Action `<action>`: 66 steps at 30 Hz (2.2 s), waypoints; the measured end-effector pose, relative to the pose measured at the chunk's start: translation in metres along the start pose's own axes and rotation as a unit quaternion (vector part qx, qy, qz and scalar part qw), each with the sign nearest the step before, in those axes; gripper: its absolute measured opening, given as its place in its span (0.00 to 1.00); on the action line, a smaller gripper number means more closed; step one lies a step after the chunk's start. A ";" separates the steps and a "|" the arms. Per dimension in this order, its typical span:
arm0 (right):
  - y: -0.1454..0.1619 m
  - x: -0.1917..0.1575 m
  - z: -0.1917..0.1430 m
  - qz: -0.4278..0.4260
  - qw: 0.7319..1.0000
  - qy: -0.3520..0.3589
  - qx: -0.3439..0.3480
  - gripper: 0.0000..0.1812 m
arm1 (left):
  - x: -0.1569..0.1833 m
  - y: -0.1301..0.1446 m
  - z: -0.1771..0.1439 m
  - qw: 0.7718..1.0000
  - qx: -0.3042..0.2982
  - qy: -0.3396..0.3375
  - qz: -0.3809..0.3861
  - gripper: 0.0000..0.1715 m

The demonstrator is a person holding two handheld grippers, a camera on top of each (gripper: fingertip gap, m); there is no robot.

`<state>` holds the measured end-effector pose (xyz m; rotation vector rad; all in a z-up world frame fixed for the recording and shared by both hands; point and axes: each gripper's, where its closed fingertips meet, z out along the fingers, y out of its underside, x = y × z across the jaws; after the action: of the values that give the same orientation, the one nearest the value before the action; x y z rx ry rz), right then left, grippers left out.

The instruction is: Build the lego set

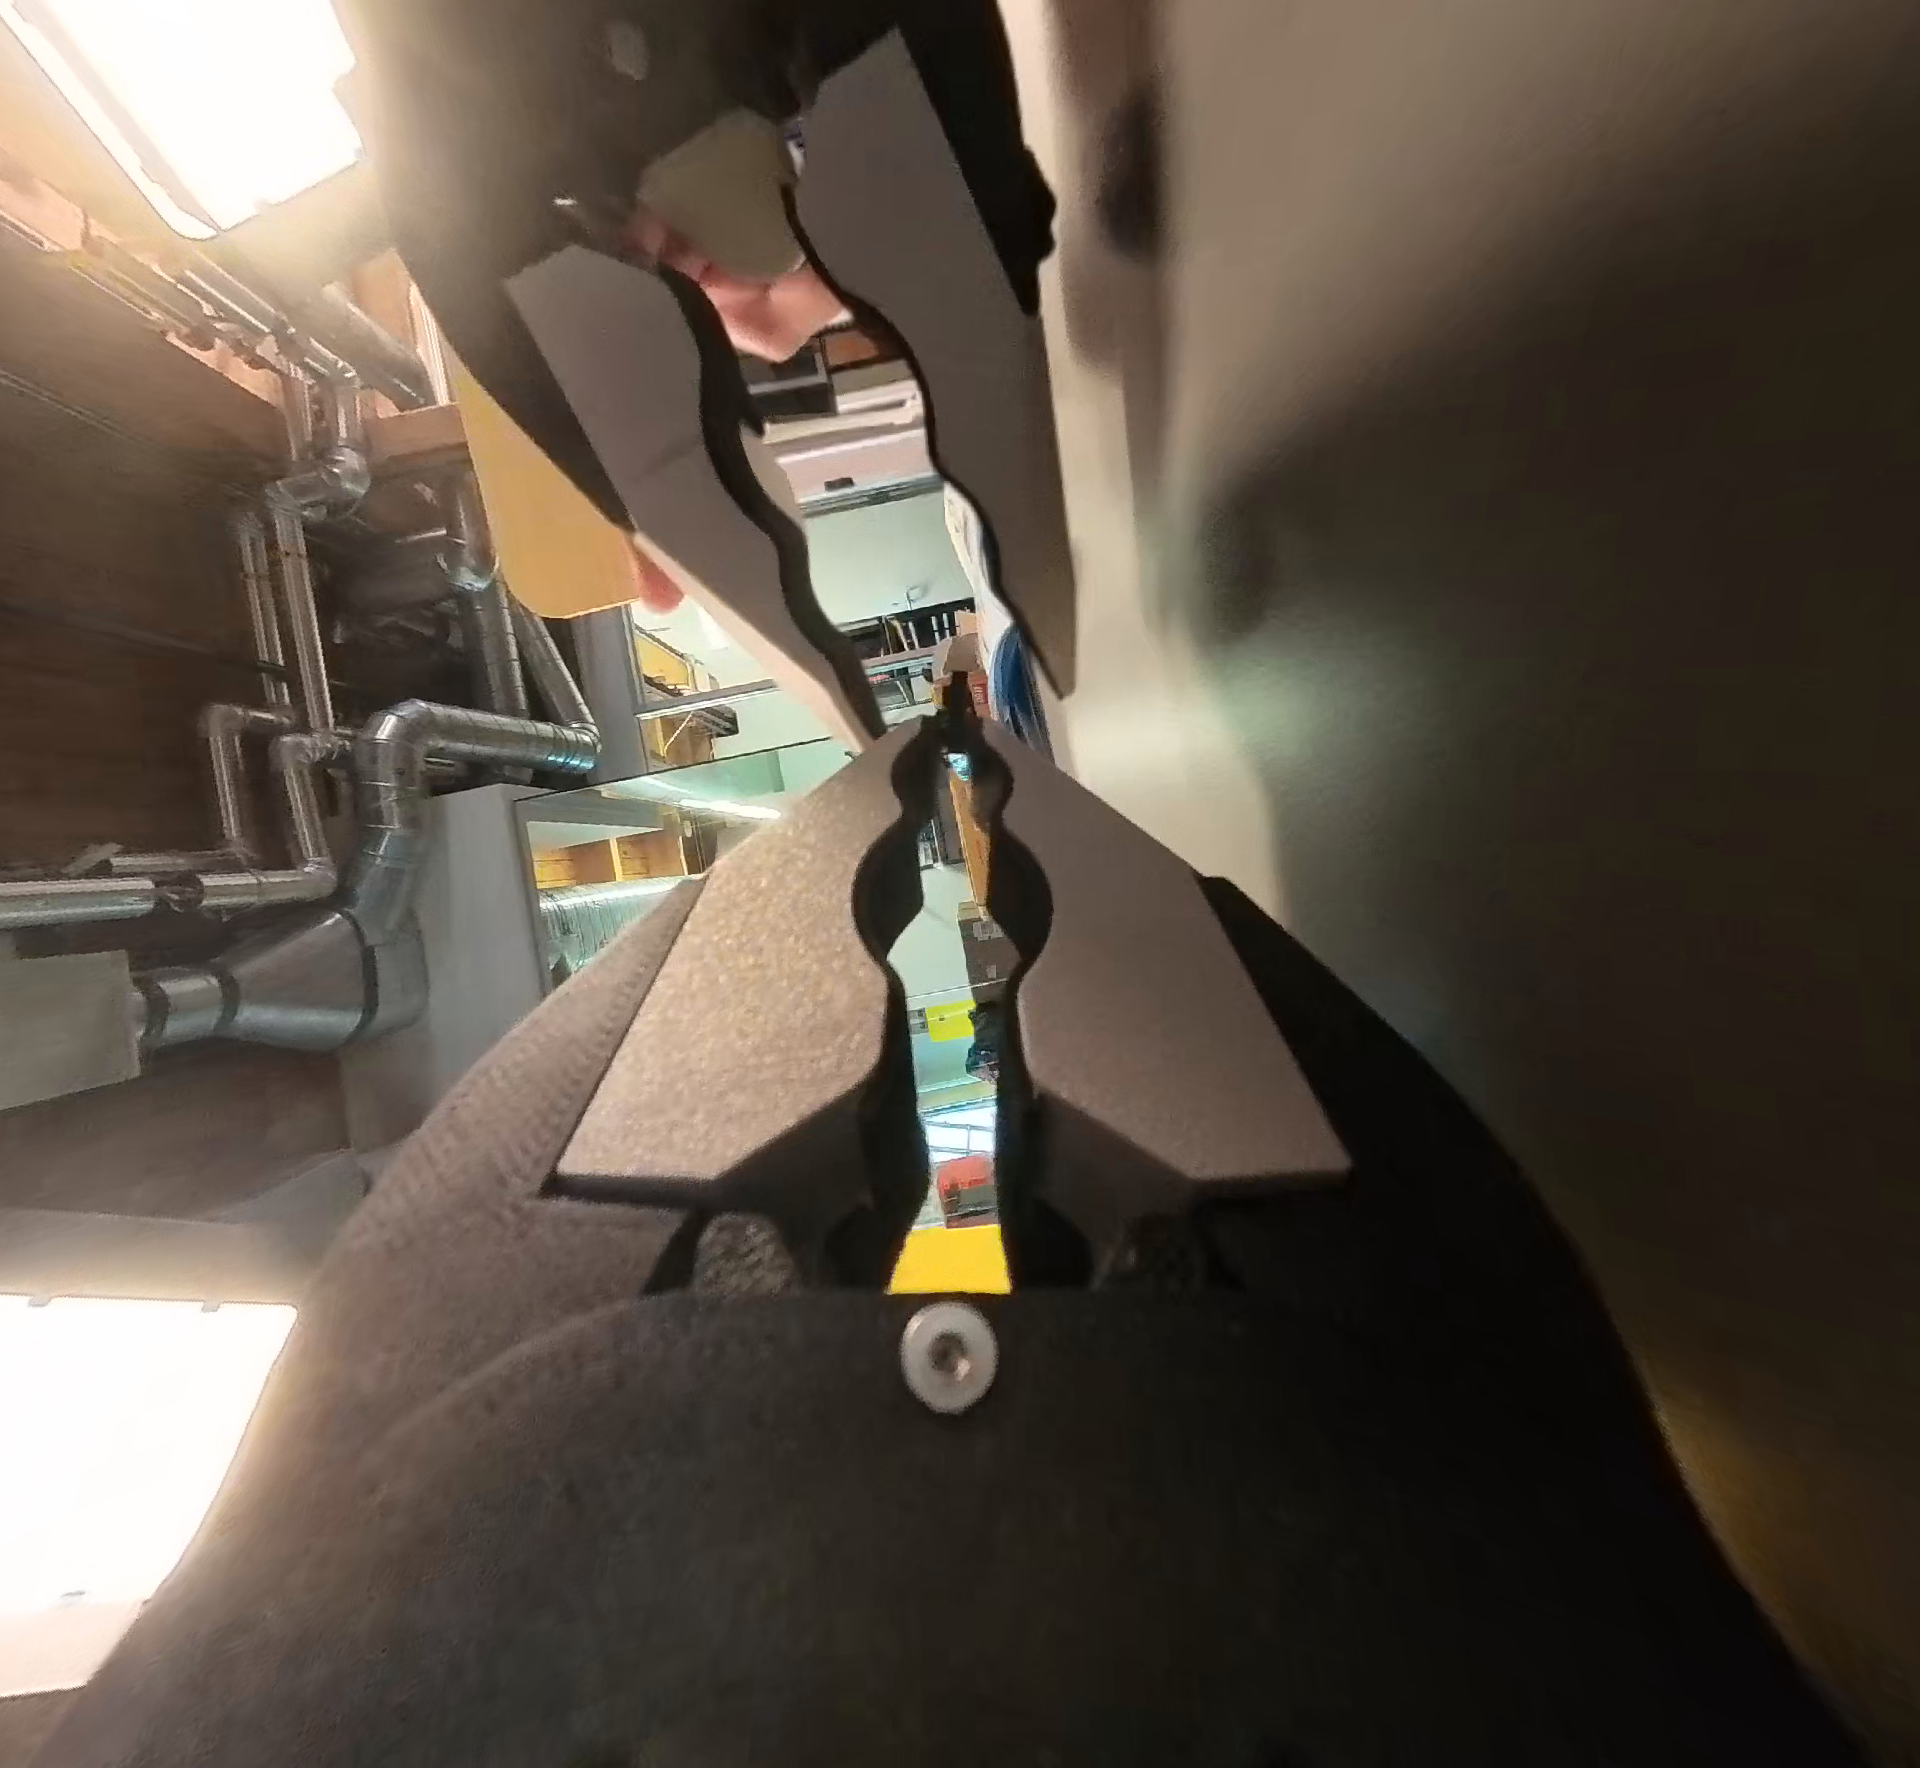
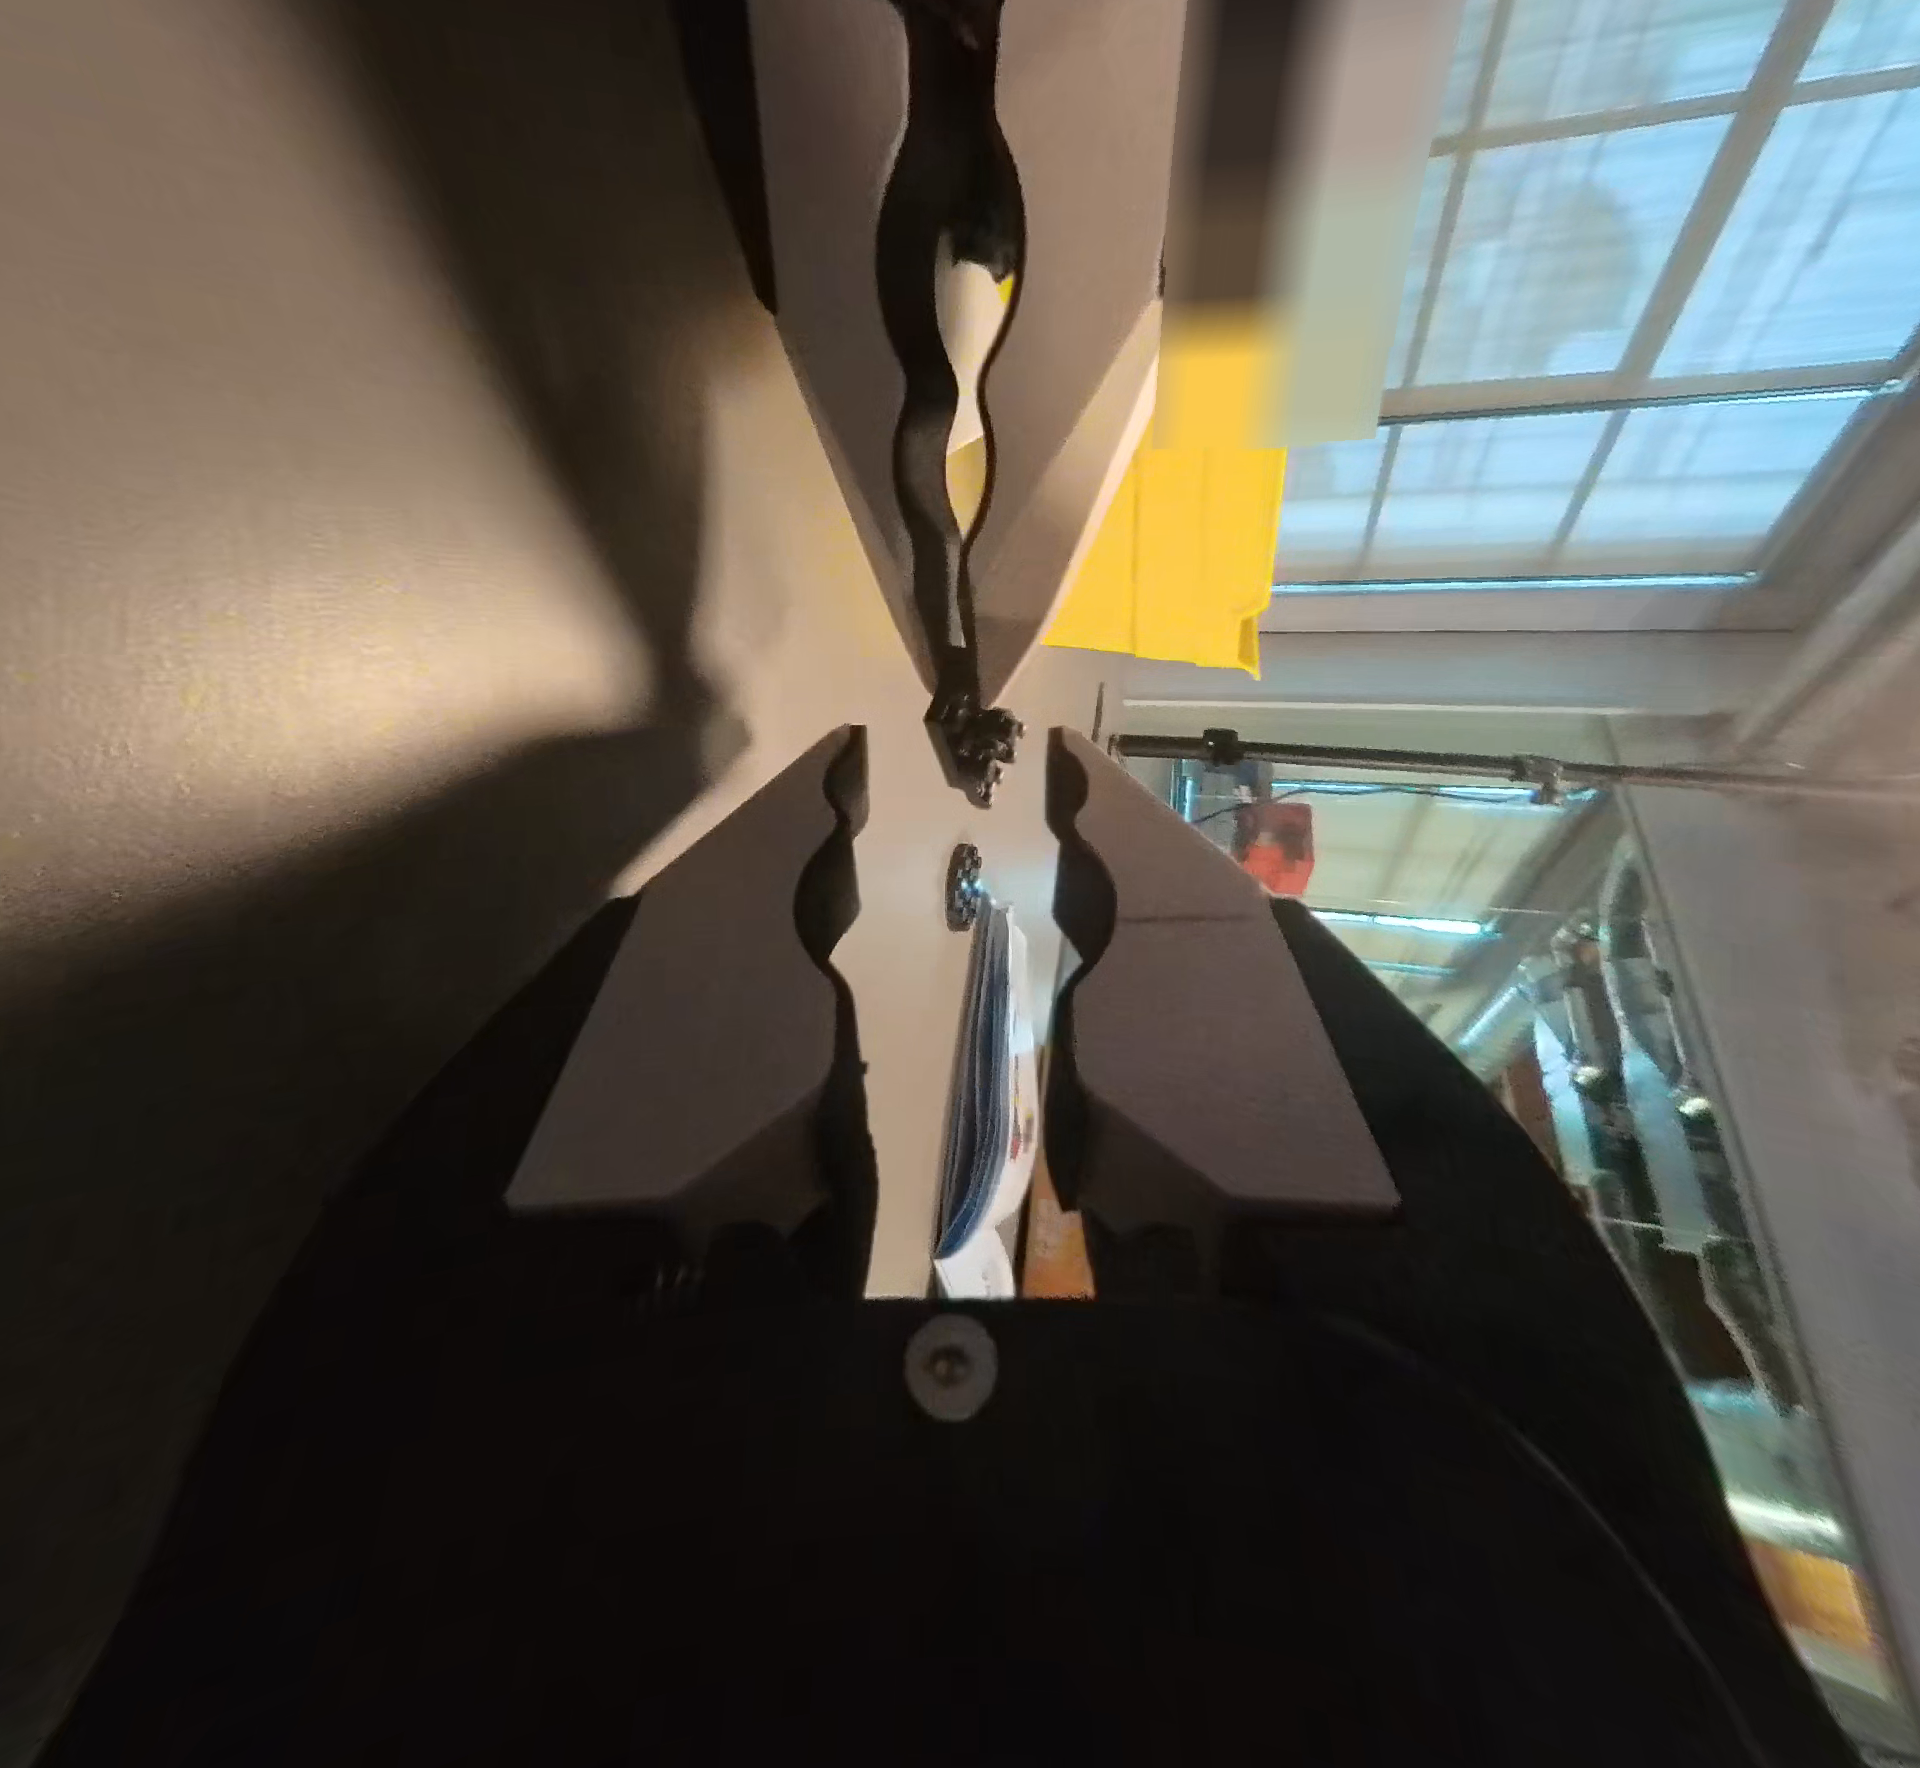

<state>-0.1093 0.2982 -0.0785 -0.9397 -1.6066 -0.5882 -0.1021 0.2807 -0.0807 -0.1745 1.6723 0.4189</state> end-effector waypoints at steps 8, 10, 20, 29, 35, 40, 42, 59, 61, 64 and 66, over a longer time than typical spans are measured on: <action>0.000 -0.002 0.004 -0.007 1.000 0.006 -0.004 0.10 | 0.003 -0.001 0.000 1.000 0.001 0.008 -0.001 0.02; 0.000 -0.002 0.005 -0.010 1.000 0.012 -0.010 0.08 | 0.004 -0.001 0.000 1.000 0.001 0.012 -0.006 0.02; 0.001 -0.007 0.006 0.032 0.999 -0.001 -0.011 0.03 | 0.007 -0.006 -0.001 0.999 0.013 0.027 -0.023 0.02; 0.000 -0.009 0.006 0.064 0.998 -0.021 0.001 0.04 | 0.007 -0.007 -0.001 0.999 0.014 0.029 -0.025 0.03; 0.013 -0.001 -0.004 0.127 0.991 0.031 -0.005 0.22 | 0.005 -0.004 -0.001 1.000 0.005 0.020 -0.018 0.02; 0.026 -0.004 -0.034 0.134 0.989 0.060 -0.011 0.21 | 0.006 -0.003 0.000 0.999 0.004 0.023 -0.025 0.02; 0.035 -0.002 -0.047 0.124 0.988 0.083 -0.026 0.21 | 0.006 -0.002 0.001 0.999 0.001 0.025 -0.031 0.02; 0.118 0.066 -0.102 0.411 0.869 0.275 -0.026 0.14 | -0.011 0.012 0.055 0.953 0.053 0.052 -0.292 0.02; 0.129 0.069 -0.107 0.430 0.854 0.292 -0.033 0.13 | -0.017 0.015 0.066 0.948 0.060 0.045 -0.309 0.02; 0.137 0.071 -0.111 0.444 0.842 0.304 -0.039 0.12 | -0.018 0.017 0.081 0.944 0.067 0.049 -0.318 0.02; 0.137 0.070 -0.110 0.440 0.844 0.304 -0.042 0.11 | -0.017 0.016 0.086 0.944 0.076 0.056 -0.317 0.02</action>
<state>0.0624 0.3063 0.0019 -1.2657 -0.4753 -0.2473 -0.0260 0.3249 -0.0693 -0.6095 1.6455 -0.2091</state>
